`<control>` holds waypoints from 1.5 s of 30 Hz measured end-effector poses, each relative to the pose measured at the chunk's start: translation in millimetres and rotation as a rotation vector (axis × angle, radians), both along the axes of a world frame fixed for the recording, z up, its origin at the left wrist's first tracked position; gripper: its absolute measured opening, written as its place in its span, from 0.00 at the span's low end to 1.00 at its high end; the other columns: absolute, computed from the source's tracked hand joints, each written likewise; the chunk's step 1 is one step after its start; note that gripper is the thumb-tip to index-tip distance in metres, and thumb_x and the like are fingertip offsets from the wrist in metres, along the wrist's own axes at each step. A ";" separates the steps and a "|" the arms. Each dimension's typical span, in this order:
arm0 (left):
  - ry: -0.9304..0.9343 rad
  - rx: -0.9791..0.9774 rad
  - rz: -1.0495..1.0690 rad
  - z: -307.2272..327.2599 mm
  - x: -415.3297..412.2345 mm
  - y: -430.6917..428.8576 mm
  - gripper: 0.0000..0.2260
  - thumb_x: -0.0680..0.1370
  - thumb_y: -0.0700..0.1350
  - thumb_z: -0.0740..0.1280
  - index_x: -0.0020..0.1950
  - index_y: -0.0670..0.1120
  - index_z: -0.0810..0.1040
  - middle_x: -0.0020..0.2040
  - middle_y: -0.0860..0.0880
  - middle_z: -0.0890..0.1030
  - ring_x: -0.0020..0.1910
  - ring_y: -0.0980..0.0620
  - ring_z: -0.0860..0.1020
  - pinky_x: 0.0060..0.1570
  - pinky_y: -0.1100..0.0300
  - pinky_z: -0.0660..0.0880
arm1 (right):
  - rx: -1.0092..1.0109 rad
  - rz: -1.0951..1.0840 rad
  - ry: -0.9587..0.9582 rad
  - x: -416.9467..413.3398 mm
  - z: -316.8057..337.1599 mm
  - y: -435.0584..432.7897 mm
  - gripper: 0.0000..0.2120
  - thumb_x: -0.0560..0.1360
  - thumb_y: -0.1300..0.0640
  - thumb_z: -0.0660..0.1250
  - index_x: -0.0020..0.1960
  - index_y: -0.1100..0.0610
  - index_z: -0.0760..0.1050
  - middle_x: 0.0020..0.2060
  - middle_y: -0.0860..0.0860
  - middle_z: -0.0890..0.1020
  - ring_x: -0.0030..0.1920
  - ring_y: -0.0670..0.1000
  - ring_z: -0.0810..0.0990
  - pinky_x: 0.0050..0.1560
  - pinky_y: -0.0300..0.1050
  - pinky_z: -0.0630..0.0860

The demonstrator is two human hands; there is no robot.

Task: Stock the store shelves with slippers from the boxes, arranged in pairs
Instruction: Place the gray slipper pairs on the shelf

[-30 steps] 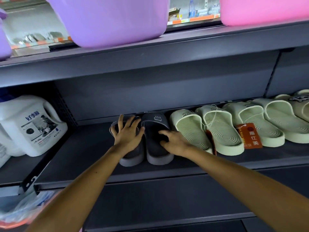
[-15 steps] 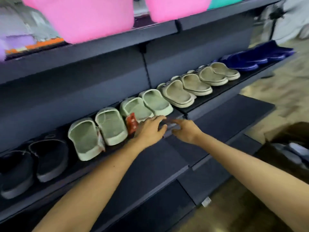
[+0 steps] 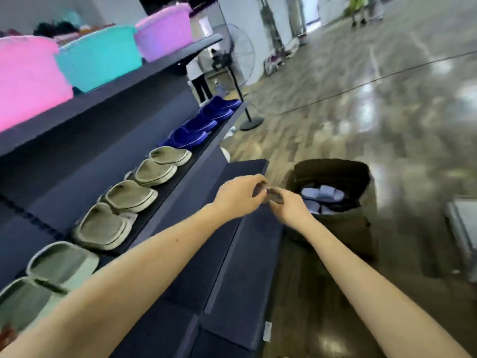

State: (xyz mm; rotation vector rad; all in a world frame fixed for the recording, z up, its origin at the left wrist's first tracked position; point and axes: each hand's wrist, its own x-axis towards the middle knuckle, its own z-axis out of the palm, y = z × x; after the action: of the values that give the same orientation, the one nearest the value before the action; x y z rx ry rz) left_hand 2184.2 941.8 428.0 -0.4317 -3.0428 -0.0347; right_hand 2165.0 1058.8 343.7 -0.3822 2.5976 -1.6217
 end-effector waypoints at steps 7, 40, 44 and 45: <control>0.016 0.146 -0.221 -23.5 -106.5 75.9 0.13 0.79 0.50 0.60 0.62 0.49 0.73 0.55 0.49 0.79 0.55 0.48 0.77 0.43 0.59 0.68 | 0.252 -0.261 -0.008 -83.9 2.7 102.4 0.16 0.77 0.57 0.60 0.65 0.54 0.73 0.64 0.54 0.76 0.65 0.55 0.73 0.63 0.45 0.68; -0.551 0.837 0.505 -402.4 -544.5 82.1 0.09 0.78 0.42 0.62 0.56 0.43 0.77 0.53 0.42 0.81 0.54 0.41 0.78 0.49 0.54 0.73 | 1.021 0.433 -0.643 -582.7 -296.5 156.3 0.15 0.79 0.60 0.56 0.61 0.62 0.75 0.62 0.57 0.77 0.63 0.57 0.73 0.64 0.48 0.68; -0.611 0.819 0.588 -474.3 -556.5 87.7 0.09 0.78 0.42 0.62 0.55 0.43 0.78 0.55 0.44 0.81 0.56 0.43 0.77 0.52 0.55 0.72 | 1.073 0.509 -0.669 -603.0 -376.1 172.8 0.15 0.79 0.60 0.55 0.61 0.59 0.75 0.61 0.56 0.78 0.63 0.58 0.73 0.64 0.47 0.65; -0.613 0.813 0.593 -489.7 -558.3 88.0 0.09 0.77 0.41 0.62 0.55 0.43 0.78 0.55 0.44 0.81 0.56 0.43 0.77 0.52 0.55 0.73 | 1.080 0.500 -0.687 -607.2 -394.5 176.7 0.16 0.78 0.60 0.56 0.62 0.57 0.75 0.61 0.56 0.78 0.63 0.58 0.73 0.64 0.46 0.66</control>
State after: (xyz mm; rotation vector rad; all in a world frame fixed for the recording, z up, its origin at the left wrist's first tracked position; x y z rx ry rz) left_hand 1625.9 1029.8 -61.7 0.6377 -3.1395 -1.5203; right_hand 1557.8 1235.5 -50.8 -0.2683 2.1430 -0.0481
